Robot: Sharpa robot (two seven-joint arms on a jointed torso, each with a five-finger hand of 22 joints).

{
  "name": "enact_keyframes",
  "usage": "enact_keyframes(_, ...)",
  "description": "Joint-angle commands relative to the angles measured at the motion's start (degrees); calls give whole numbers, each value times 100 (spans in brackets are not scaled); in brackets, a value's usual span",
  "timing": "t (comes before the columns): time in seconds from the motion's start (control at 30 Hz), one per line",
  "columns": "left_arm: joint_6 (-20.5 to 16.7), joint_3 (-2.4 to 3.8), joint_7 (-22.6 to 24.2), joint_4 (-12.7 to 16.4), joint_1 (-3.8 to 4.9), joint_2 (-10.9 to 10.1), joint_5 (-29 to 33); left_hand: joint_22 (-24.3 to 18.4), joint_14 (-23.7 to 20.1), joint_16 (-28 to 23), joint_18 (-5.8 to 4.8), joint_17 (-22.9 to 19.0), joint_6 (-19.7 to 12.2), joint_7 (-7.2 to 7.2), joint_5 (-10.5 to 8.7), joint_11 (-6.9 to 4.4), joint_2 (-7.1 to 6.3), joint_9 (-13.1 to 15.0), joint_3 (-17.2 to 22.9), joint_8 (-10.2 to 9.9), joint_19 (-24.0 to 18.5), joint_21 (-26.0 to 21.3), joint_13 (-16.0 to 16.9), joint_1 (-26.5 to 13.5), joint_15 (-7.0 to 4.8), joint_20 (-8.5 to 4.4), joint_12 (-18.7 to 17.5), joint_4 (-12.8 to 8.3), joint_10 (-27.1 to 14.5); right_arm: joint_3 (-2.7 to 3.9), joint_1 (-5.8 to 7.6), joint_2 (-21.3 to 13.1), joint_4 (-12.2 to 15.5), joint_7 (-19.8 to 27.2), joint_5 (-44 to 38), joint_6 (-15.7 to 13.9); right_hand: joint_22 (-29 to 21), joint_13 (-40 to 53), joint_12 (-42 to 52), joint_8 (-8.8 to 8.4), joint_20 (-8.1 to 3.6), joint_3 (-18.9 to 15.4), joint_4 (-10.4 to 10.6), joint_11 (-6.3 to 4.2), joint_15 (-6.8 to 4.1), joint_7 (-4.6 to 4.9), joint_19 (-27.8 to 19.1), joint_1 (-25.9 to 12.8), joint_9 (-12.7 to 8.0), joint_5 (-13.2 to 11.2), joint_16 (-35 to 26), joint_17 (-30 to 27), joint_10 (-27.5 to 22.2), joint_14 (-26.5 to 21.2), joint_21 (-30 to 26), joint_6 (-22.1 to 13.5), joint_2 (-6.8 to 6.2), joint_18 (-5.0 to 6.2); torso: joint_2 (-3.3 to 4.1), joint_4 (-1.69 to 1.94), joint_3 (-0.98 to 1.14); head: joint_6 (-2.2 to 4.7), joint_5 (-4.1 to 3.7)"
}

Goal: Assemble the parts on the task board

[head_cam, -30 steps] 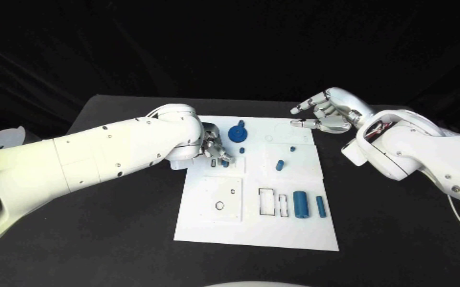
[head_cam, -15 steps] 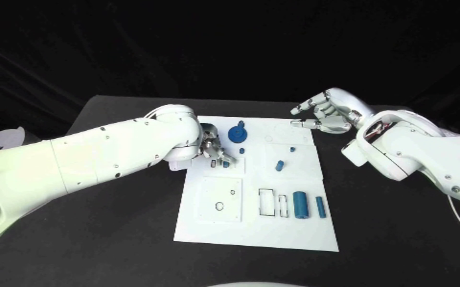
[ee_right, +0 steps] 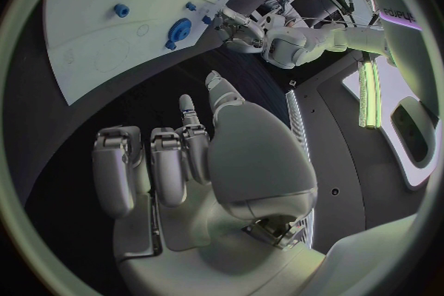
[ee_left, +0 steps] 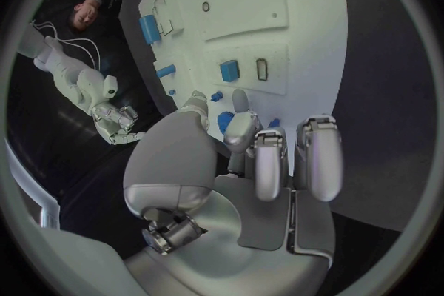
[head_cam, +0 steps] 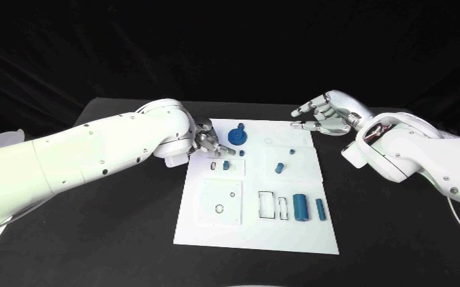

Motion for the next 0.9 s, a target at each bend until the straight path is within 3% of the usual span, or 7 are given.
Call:
enact_keyframes(0.03,152,58,92,-24,76,-61,571,518,600,18,-1,1506,-147,87,21,79,50,-161,-63,-198,266,-82,-143,213,95,71,-118,11,-120,-4,-10,17,-17,36,-19,80,877,1143,-15,14,31,-41,-3,12,6,-1,260,-67,8,30,0,1475,276,599,-29,22,2,26,7,-4,4,28,0)
enact_keyframes(0.1,446,90,100,-134,185,-76,622,459,600,18,14,1506,-148,143,149,128,115,-313,-54,-328,244,-133,-207,463,142,124,-167,-18,-175,-6,-13,20,-29,36,-17,82,877,1143,-15,14,31,-41,-3,12,6,-1,260,-67,8,30,0,1475,276,599,-29,22,2,26,7,-5,5,32,0)
enact_keyframes(0.2,823,109,109,-396,339,-27,538,407,600,18,27,1506,-135,164,182,139,157,-397,-61,-388,227,-176,-250,545,157,147,-197,-9,-202,-8,-14,19,-41,32,-15,80,877,1143,-15,14,31,-41,-3,12,6,-1,260,-67,8,30,0,1475,276,599,-29,22,2,26,4,5,4,46,-14)
enact_keyframes(0.3,964,110,135,-719,423,111,311,407,600,18,28,1506,-118,172,174,149,150,-451,-112,-421,226,-180,-263,539,165,158,-204,16,-212,-9,-15,20,-50,30,-15,70,877,1143,-15,14,31,-41,-3,12,6,-1,260,-67,8,30,0,1475,276,599,-29,22,2,26,2,12,8,51,-9)
enact_keyframes(0.5,1002,39,235,-1335,476,465,-32,446,600,18,21,1506,-46,175,106,153,166,-573,-299,-471,242,-156,-248,410,175,176,-173,46,-196,-9,-16,52,-69,37,-14,64,874,1145,-12,14,31,-43,-1,12,5,-2,258,-69,9,34,3,1478,277,600,-30,22,4,26,14,-5,-10,76,19)
enact_keyframes(0.7,1149,-54,287,-1796,474,752,-270,487,600,18,13,1506,38,154,85,139,204,-611,-358,-450,257,-128,-213,396,166,173,-131,41,-163,-10,-17,73,-80,43,-14,69,874,1145,-12,14,31,-43,-1,12,5,-2,258,-69,9,34,3,1478,277,600,-30,22,4,26,13,-3,-4,61,25)
enact_keyframes(0.9,1269,-90,289,-2062,456,909,-370,526,600,18,5,1506,105,133,87,122,259,-625,-380,-417,272,-100,-189,428,154,165,-102,34,-140,-10,-17,82,-84,45,-14,72,874,1145,-12,14,31,-43,-1,12,5,-2,258,-69,9,34,3,1478,277,600,-30,22,4,26,7,4,0,52,36)
